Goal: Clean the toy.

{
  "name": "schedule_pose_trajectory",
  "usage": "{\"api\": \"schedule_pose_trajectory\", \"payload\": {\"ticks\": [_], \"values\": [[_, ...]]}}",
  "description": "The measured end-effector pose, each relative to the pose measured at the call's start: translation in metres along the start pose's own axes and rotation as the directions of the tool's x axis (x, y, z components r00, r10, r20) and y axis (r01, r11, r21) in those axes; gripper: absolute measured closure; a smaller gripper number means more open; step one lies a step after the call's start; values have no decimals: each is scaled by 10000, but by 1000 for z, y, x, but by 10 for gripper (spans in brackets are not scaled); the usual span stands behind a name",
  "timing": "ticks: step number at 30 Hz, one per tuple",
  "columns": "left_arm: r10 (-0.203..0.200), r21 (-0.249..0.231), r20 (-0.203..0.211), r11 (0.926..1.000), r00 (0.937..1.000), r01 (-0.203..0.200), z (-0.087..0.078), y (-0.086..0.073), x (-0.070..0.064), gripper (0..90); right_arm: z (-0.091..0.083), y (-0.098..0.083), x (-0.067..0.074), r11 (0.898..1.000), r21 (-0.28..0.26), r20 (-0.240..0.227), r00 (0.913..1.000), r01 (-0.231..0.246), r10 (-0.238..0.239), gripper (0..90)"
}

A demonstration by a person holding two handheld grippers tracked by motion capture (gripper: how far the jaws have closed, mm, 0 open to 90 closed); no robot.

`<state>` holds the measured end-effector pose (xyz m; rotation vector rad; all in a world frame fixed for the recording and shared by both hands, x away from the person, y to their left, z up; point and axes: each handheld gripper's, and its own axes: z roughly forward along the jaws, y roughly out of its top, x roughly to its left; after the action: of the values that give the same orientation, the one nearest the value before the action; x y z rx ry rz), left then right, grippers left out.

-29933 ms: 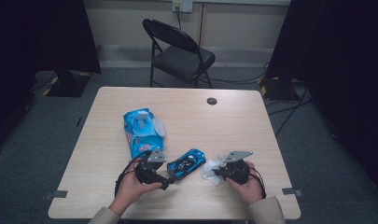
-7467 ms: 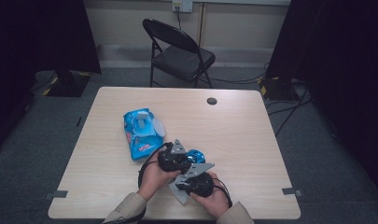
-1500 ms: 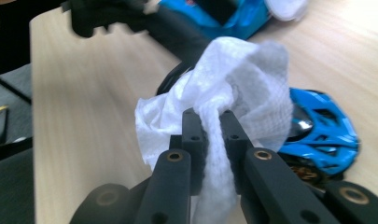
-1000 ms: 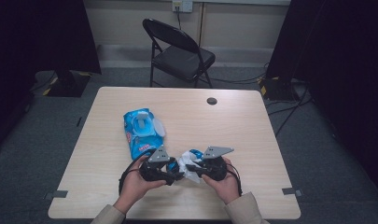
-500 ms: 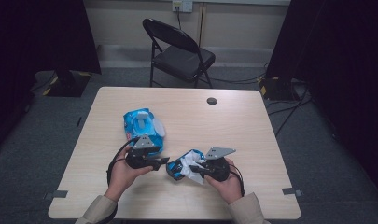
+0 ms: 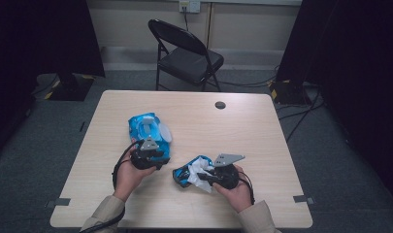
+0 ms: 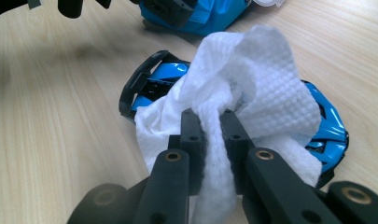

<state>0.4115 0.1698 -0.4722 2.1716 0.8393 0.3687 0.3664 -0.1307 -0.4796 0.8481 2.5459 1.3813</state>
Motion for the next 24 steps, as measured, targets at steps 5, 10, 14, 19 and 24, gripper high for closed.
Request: {"api": "schedule_pose_trajectory", "payload": {"ticks": [5, 10, 14, 19, 24], "values": [[-232, 0, -78, 9997, 9997, 232, 2, -4, 5, 635, 0, 0, 0, 10000, 23, -22, 10000, 51, -51, 832], [-87, 131, -394, 9999, 9992, 93, 3, -3, 12, 648, 0, 0, 0, 9999, 21, -40, 9999, 100, -100, 832], [-343, 77, -468, 9994, 9983, 347, 3, -2, 20, 650, -1, -1, -1, 9999, 25, -36, 9999, 116, -116, 832], [-400, 16, -550, 9992, 9977, 402, 3, -2, 31, 648, -1, 0, -1, 9999, 37, -46, 9999, 116, -115, 833], [-878, -77, -330, 9961, 9956, 876, 3, -1, 32, 609, -1, 0, -1, 9999, 42, -85, 9999, 125, -124, 834]]}}
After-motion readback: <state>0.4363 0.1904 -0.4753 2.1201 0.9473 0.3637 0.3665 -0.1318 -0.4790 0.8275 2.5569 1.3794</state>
